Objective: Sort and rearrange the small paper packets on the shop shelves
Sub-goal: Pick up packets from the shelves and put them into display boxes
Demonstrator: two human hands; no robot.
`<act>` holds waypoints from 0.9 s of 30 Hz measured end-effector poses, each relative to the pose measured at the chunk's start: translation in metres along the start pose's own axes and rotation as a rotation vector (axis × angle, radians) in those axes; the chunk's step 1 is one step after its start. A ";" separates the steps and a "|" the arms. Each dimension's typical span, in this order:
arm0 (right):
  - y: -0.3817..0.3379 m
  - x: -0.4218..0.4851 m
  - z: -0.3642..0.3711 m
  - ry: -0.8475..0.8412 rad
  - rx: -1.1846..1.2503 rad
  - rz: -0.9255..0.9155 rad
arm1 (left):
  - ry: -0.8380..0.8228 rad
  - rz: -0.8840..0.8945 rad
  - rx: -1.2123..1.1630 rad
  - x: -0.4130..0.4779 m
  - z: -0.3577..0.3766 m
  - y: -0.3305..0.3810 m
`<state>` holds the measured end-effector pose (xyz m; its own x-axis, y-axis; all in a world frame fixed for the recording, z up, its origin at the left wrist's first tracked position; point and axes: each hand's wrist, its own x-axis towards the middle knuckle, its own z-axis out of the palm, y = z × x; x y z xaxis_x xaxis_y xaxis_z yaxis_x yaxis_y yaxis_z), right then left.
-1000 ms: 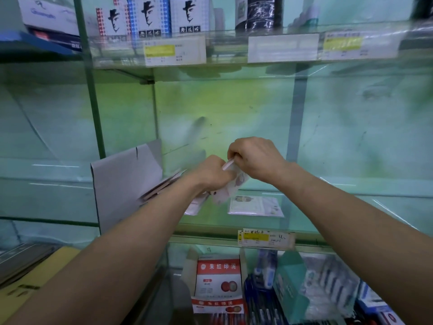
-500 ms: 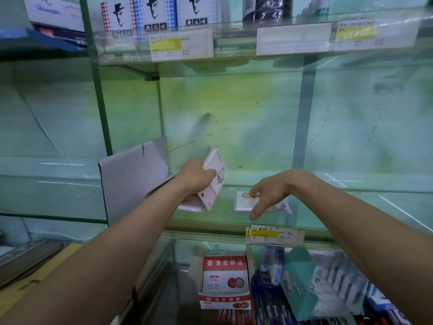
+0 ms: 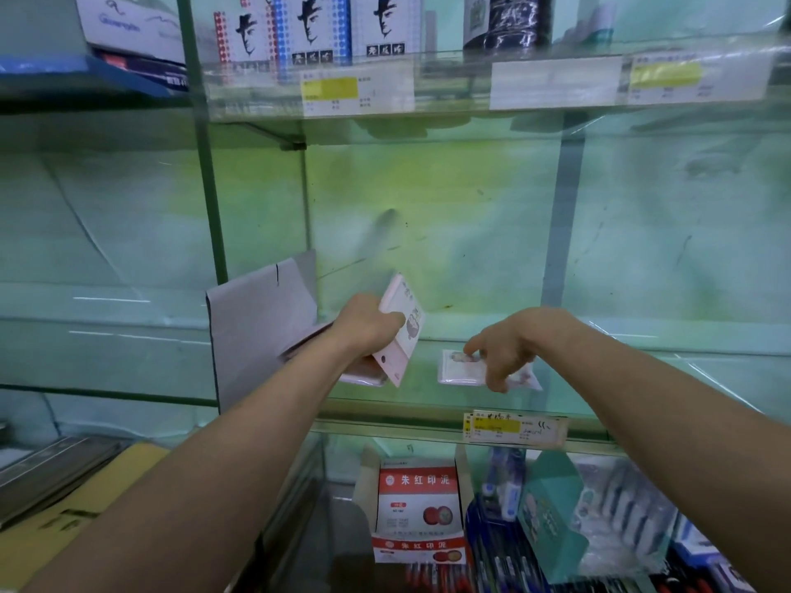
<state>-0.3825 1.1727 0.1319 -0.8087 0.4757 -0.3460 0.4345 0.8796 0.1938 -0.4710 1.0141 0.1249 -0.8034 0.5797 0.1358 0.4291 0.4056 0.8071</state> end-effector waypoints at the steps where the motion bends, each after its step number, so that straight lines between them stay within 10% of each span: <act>1: -0.005 -0.001 -0.001 0.013 -0.108 0.008 | -0.001 -0.001 -0.001 -0.001 -0.001 0.001; 14: -0.011 0.015 0.014 0.474 -0.121 0.022 | 0.079 0.010 -0.077 -0.007 -0.018 -0.009; 27: -0.030 -0.024 0.011 0.961 1.192 0.027 | 0.258 0.090 -0.378 -0.019 0.011 0.002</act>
<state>-0.3716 1.1349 0.1249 -0.5340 0.7201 0.4430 0.1292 0.5873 -0.7990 -0.4508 1.0117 0.1181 -0.8670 0.3862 0.3150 0.3600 0.0482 0.9317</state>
